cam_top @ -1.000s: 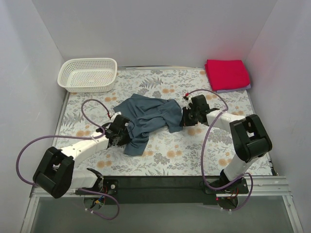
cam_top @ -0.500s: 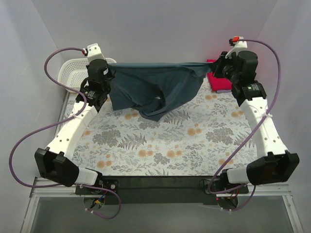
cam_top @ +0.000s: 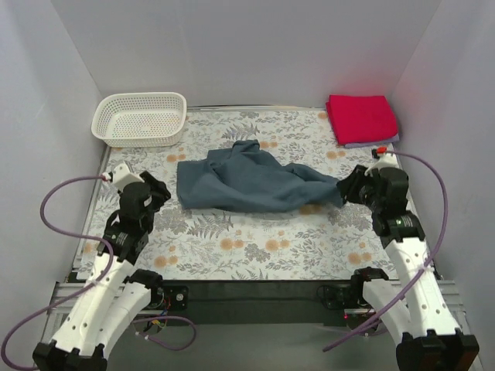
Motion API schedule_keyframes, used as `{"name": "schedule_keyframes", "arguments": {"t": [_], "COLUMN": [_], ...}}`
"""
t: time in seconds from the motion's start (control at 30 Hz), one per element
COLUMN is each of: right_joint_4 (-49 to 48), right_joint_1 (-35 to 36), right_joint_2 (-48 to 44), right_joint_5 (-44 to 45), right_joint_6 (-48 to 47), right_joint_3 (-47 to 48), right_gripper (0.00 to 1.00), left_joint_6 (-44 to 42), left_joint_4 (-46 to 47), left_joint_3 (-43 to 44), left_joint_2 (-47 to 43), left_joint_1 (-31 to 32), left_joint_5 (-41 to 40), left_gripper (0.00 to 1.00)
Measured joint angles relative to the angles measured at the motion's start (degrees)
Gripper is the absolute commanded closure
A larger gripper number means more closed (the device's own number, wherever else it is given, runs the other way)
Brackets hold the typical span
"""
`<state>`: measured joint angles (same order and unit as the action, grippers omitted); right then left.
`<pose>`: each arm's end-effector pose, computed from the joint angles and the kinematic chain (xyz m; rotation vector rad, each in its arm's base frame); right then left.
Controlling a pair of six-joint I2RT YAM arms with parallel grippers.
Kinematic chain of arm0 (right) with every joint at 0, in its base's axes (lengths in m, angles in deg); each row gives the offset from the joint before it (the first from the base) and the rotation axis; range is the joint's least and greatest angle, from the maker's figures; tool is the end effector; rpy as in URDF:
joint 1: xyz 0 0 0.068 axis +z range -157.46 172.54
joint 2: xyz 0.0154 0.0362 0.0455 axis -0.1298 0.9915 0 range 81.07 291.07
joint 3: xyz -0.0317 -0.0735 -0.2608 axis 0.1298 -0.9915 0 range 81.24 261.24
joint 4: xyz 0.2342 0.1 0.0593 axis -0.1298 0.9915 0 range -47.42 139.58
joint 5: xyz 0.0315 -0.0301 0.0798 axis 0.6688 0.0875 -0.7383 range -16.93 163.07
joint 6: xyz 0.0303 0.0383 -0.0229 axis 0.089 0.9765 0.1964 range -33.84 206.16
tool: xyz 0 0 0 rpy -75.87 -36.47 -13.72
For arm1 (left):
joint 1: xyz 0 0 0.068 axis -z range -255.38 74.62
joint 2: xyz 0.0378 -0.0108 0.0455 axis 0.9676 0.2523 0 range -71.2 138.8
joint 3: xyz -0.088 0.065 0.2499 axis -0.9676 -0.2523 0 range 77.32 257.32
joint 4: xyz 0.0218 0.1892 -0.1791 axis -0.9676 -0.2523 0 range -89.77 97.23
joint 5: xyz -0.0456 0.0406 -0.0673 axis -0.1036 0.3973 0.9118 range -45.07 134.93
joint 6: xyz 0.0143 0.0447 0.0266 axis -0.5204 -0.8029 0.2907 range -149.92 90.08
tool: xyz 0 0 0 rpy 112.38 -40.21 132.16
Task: Fold and stack the t-shirts
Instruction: Flatten the tshirt out
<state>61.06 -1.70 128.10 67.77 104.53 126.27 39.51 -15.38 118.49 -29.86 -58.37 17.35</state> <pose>0.1882 0.0222 0.3198 0.1513 1.9383 0.3699 0.1618 -0.0323 0.3062 -1.1365 1.5949 -0.5341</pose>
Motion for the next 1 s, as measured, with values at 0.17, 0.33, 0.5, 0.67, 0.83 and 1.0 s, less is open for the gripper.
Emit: {"name": "schedule_keyframes", "arguments": {"t": [0.17,0.33,0.5,0.67,0.83,1.0], "right_joint_4": [3.72,3.8,3.65,3.58,3.54,3.5], "right_joint_1": [-0.39,-0.39,-0.39,0.22,2.54,5.31], "right_joint_2": [-11.76,-11.54,-5.11,4.28,8.48,9.2], "right_joint_5": [-1.6,-4.07,-7.82,-14.45,-15.47,-14.21], "right_joint_6": [3.48,3.85,2.03,-0.33,-1.86,-2.56], "right_joint_3": [-11.13,-11.54,-11.52,-11.47,-11.47,-11.47], "right_gripper": [0.46,0.46,0.54,0.56,0.56,0.56], "left_joint_6": [12.0,18.12,19.96,19.06,18.6,19.78], "left_joint_4": [-12.31,-14.67,-12.0,-7.91,-5.77,-4.63], "left_joint_3": [-7.32,-8.55,-11.15,-10.14,-2.03,9.46], "left_joint_2": [-12.04,-13.16,-2.78,10.54,23.08,36.57], "left_joint_1": [-0.04,-0.04,-0.04,-0.02,2.47,6.91], "left_joint_5": [4.94,9.97,15.96,20.04,20.04,16.11], "left_gripper": [0.37,0.34,0.38,0.39,0.43,0.48]}}
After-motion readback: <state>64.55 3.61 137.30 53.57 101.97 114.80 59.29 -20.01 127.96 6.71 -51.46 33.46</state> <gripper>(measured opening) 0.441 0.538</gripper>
